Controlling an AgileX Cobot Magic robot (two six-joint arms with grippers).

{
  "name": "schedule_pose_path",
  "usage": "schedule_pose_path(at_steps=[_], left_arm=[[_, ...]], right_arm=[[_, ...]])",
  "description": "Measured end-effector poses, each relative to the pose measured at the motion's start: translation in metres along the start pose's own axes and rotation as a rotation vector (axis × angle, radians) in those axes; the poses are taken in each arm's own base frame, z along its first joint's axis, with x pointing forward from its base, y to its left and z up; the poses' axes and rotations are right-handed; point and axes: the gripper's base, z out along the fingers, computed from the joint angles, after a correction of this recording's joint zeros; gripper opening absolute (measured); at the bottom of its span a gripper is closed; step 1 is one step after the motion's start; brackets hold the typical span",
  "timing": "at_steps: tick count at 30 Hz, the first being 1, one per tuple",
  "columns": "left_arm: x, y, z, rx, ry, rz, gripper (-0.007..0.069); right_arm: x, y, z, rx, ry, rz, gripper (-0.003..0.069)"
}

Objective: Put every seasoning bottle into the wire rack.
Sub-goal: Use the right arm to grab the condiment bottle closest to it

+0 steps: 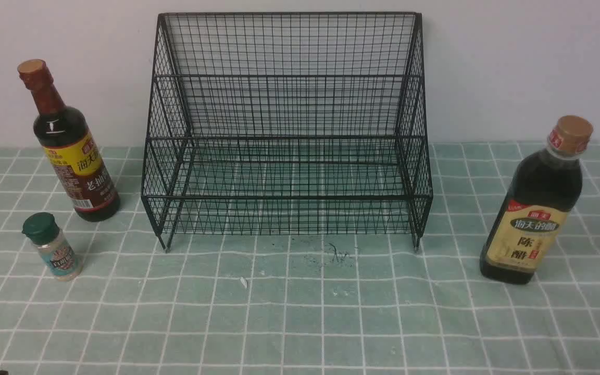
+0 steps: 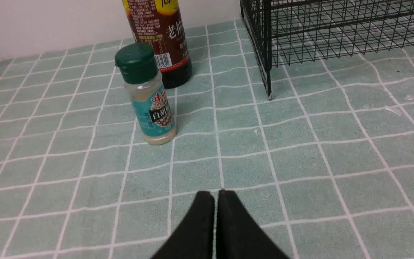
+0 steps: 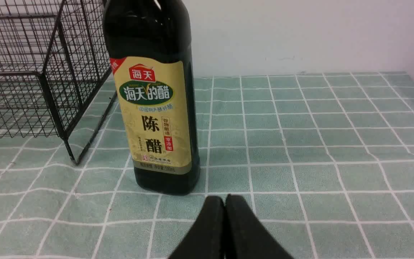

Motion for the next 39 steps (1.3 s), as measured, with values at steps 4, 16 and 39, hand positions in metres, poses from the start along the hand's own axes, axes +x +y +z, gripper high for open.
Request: schedule_pose_path(at_steps=[4,16,39], left_arm=[[0.000,0.000,0.000,0.000,0.000,0.000,-0.0006],[0.000,0.000,0.000,0.000,0.001,0.000,-0.0006],[0.000,0.000,0.000,0.000,0.001,0.000,-0.0006]], right_arm=[[0.000,0.000,0.000,0.000,0.000,0.000,-0.0015],[0.000,0.000,0.000,0.000,0.000,0.000,-0.0015],[-0.012,0.004,-0.001,-0.062,-0.141,0.287,-0.0015]])
